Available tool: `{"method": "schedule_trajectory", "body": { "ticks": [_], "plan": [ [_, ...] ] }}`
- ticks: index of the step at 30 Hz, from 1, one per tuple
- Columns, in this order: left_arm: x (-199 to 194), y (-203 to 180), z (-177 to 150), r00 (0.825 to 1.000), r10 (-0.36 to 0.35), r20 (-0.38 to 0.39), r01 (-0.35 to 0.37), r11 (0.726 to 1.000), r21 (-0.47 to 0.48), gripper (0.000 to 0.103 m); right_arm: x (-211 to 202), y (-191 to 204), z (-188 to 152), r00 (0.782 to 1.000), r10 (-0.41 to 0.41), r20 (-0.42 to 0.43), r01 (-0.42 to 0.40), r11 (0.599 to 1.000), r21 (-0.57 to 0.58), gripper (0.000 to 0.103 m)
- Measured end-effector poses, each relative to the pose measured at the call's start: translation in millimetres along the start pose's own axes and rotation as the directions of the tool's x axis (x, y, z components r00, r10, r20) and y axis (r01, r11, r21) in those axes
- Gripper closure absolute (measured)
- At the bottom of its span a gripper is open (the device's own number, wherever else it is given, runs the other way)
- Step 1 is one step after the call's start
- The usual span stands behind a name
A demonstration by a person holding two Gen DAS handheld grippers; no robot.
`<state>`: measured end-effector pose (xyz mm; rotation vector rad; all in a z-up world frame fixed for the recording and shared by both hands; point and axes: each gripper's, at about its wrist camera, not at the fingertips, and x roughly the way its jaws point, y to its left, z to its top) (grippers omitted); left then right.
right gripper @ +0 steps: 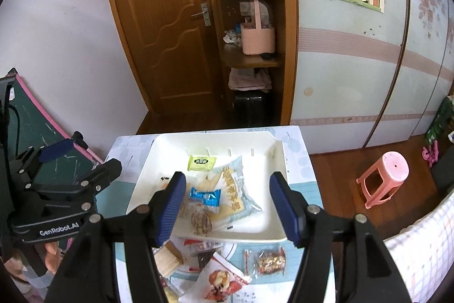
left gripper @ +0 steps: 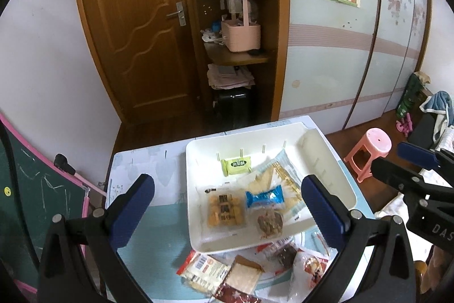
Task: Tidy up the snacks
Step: 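Move both open tools from the bin back over the snacks on the table, then grasp the clear bag of yellow puffs with left tool while right tool grasps the red-white bread bag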
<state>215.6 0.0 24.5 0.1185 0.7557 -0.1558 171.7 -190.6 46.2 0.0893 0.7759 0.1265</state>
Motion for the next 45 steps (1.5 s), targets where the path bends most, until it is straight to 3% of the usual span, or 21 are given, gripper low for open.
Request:
{"method": "schedule_trajectory", "body": {
  "ticks": [11,21,27,32,37,40,44,45],
  "plan": [
    [-19.7,6.7,-54.5,0.998,-0.063,-0.018,0.062,0.998,-0.021,0.000,-3.6,7.8,-45.9,0.998,0.024,-0.051,-0.025,1.000,-0.015,0.041],
    [-5.0,21.4,-135.2,0.989,-0.108,-0.100,0.100,0.992,-0.079,0.000,28.8,4.3,-116.9,0.981,0.042,-0.192,-0.038,0.999,0.020,0.041],
    [6.5,13.3,-194.8,0.971,-0.144,-0.193,0.135,0.989,-0.055,0.000,62.8,2.5,-156.0,0.951,0.080,-0.297,-0.054,0.994,0.095,0.041],
    [19.1,1.5,-237.0,0.945,-0.156,-0.288,0.155,0.988,-0.028,0.000,88.7,0.5,-174.8,0.928,0.114,-0.355,-0.054,0.983,0.173,0.041],
    [37.4,-4.0,-256.7,0.920,-0.160,-0.357,0.155,0.987,-0.041,0.000,114.9,0.7,-185.5,0.910,0.106,-0.401,-0.022,0.978,0.209,0.041],
    [44.0,-8.1,-261.1,0.913,-0.163,-0.373,0.159,0.986,-0.040,0.000,126.2,-1.0,-191.8,0.904,0.127,-0.408,-0.026,0.970,0.243,0.030],
    [54.4,-15.1,-265.1,0.901,-0.158,-0.404,0.159,0.987,-0.032,0.000,138.8,-0.4,-205.0,0.884,0.141,-0.447,-0.031,0.969,0.245,0.028],
    [57.3,-17.3,-266.3,0.897,-0.155,-0.413,0.158,0.987,-0.028,0.000,136.7,2.4,-206.1,0.896,0.118,-0.428,-0.027,0.977,0.213,0.029]
  ]
}}
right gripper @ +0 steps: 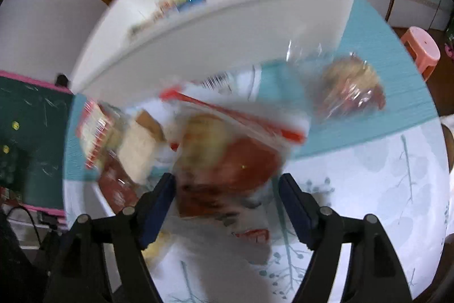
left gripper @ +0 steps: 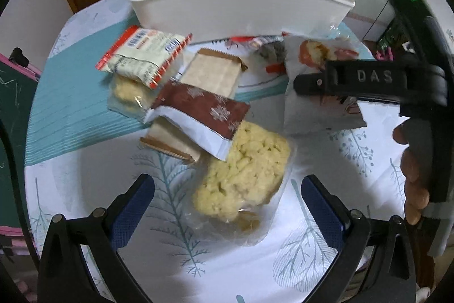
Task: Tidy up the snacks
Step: 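Grasp the clear bag of yellow puffs with left tool while right tool grasps the red-white bread bag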
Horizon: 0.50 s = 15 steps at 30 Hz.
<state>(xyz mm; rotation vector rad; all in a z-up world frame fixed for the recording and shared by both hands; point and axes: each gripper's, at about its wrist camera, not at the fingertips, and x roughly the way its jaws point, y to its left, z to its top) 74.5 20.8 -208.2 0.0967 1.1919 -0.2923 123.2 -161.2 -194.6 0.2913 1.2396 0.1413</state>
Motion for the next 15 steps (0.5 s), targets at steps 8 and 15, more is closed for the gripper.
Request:
{"method": "schedule_trajectory", "body": {
  "ticks": [8,15],
  "plan": [
    [15.5,-12.9,0.4,0.999,0.005,-0.039,-0.005,1.000,-0.001,0.000,-5.5,-14.0,-24.0,0.999,-0.027,0.045,0.030,0.998,-0.064,0.054],
    [29.4,-25.1,-0.2,0.997,0.025,-0.071,-0.025,1.000,0.007,0.006,-18.8,-41.9,-62.6,0.997,-0.018,0.080,0.022,0.999,-0.044,0.055]
  ]
}}
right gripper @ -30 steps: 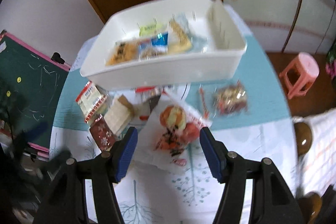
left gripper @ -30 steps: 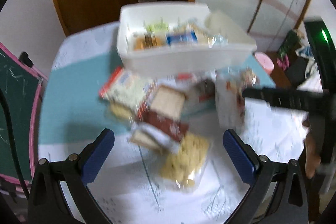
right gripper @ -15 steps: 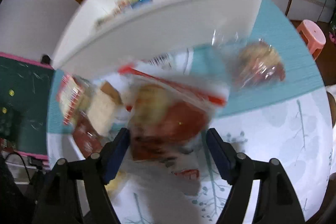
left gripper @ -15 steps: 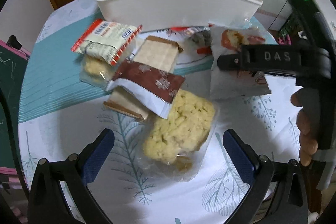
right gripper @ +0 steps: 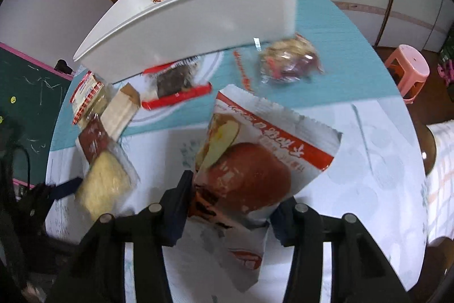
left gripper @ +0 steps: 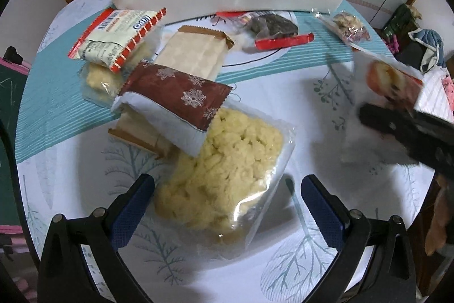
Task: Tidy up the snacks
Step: 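Grasp the clear bag of yellow puffs with left tool while right tool grasps the red-white bread bag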
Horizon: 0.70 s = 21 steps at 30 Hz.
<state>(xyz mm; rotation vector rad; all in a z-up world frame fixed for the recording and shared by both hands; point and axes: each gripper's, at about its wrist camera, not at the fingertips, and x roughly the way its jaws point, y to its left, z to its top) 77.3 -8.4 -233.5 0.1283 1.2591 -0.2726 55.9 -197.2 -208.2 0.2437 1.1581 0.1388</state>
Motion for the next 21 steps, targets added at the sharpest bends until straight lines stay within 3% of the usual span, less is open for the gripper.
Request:
{"method": "schedule_trajectory", "body": {
  "ticks": [4,6,9,21],
  "plan": [
    [-0.4,-5.7,1.2,0.999,0.030,0.012,-0.030,0.999,0.019,0.024,-7.0,-5.4,-5.9,1.000,0.012,0.004,-0.012,1.000,0.018,0.055],
    [-2.0,-8.9,3.2,0.999,0.027,0.024,-0.027,0.999,0.020,0.041,-11.1,-1.3,-7.3,1.000,0.012,0.005,-0.012,1.000,0.020,0.056],
    [-5.2,-10.8,5.6,0.999,0.011,0.031,-0.011,1.000,0.013,0.046,-17.5,-6.9,-8.1,1.000,0.012,0.006,-0.012,1.000,0.014,0.056],
    [-27.8,8.5,-5.2,0.996,-0.065,0.057,0.067,0.998,-0.022,0.047,-28.6,15.1,-15.6,0.999,0.037,0.036,-0.035,0.998,-0.050,0.057]
  ]
}}
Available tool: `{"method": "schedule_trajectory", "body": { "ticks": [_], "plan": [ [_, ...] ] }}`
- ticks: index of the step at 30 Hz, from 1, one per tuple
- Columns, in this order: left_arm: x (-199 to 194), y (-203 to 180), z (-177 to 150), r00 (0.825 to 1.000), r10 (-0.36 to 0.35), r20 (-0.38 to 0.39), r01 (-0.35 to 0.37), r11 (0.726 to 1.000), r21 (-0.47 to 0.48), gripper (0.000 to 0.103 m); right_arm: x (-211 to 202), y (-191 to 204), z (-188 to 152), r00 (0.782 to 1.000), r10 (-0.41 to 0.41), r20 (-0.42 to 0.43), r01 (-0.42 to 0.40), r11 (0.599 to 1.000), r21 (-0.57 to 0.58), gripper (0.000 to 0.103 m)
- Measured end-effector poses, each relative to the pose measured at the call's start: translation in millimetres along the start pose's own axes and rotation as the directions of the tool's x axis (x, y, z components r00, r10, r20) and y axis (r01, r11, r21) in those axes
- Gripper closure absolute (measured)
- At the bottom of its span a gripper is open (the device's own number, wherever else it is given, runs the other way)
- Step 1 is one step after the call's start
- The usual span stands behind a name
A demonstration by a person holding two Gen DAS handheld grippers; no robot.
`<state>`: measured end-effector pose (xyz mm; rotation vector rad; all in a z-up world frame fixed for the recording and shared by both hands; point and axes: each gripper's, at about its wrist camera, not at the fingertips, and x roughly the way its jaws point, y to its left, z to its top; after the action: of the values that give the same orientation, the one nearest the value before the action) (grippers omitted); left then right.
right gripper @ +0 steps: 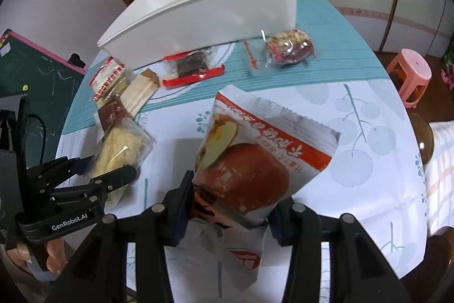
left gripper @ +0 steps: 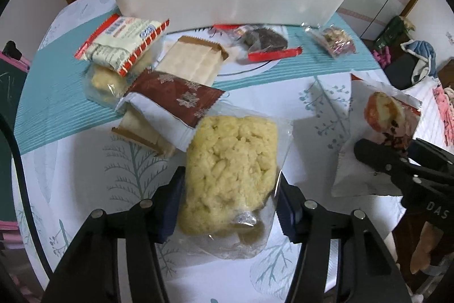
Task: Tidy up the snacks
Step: 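Grasp the clear bag of yellow puffs with left tool while right tool grasps the red-white bread bag, then lift puff bag and bread bag into the white bin and open both tools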
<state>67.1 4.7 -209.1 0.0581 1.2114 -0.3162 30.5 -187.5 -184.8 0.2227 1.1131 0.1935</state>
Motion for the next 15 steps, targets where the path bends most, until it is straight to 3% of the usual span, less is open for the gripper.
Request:
{"method": "schedule_trajectory", "body": {
  "ticks": [9,15],
  "plan": [
    [-41.4,-17.6,0.2,0.994,-0.003,0.107,-0.006,0.997,0.078,0.047,-15.7,11.9,1.7,0.999,0.019,0.032,-0.018,0.999,-0.038,0.057],
    [-70.0,-25.4,0.6,0.981,0.005,0.193,-0.029,0.992,0.123,0.047,-28.8,21.5,3.8,0.998,0.026,0.061,-0.022,0.998,-0.067,0.057]
  ]
}}
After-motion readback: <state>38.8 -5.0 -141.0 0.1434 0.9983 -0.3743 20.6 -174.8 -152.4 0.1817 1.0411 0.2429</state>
